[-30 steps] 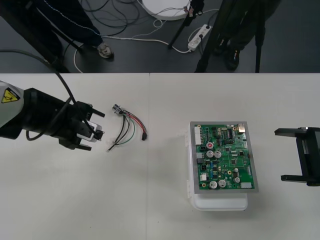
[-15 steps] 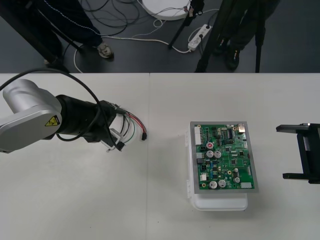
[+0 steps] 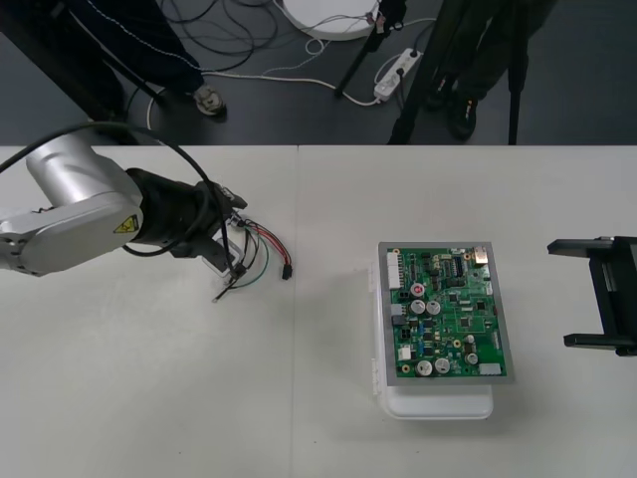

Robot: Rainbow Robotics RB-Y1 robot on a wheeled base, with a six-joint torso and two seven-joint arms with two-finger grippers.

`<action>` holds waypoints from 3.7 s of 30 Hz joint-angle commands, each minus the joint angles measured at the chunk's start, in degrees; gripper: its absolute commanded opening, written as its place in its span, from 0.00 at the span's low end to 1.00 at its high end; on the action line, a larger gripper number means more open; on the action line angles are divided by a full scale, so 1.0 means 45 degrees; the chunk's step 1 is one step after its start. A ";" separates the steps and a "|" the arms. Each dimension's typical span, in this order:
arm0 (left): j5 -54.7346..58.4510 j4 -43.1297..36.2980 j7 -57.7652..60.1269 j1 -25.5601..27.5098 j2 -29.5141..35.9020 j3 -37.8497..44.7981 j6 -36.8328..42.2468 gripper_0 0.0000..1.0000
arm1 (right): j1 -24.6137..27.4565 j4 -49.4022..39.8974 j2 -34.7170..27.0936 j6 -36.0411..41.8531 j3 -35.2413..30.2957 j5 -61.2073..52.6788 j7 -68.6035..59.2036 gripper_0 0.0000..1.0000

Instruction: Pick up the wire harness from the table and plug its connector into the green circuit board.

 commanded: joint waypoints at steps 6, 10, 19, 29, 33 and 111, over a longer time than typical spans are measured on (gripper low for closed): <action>-0.1157 0.1400 0.0924 -0.1698 -0.1261 -0.1252 0.0613 1.00 | -0.0592 0.0394 -0.0200 -0.0225 0.0057 -0.0160 -0.0489 1.00; -0.1840 0.2045 0.1080 -0.1796 -0.1827 -0.1252 0.0593 1.00 | -0.0611 0.0550 -0.0141 -0.0225 0.0057 -0.0160 -0.0587 1.00; -0.2387 0.3158 0.1549 -0.2206 -0.2823 -0.1252 -0.0383 1.00 | -0.0631 0.0628 -0.0121 -0.0245 0.0057 -0.0141 -0.0821 1.00; -0.2563 0.4193 0.2135 -0.2343 -0.3429 -0.1232 -0.0950 1.00 | -0.0611 0.0648 -0.0121 -0.0225 0.0057 -0.0160 -0.1153 1.00; -0.2602 0.4193 0.2291 -0.2343 -0.3487 -0.1252 -0.1243 1.00 | -0.0631 0.0648 -0.0082 -0.0225 0.0057 -0.0160 -0.1173 1.00; -0.6352 0.5268 0.5924 -0.2323 -0.5558 -0.1740 -0.4055 0.00 | -0.0611 0.0863 0.0132 -0.0362 0.0057 -0.0082 -0.1622 1.00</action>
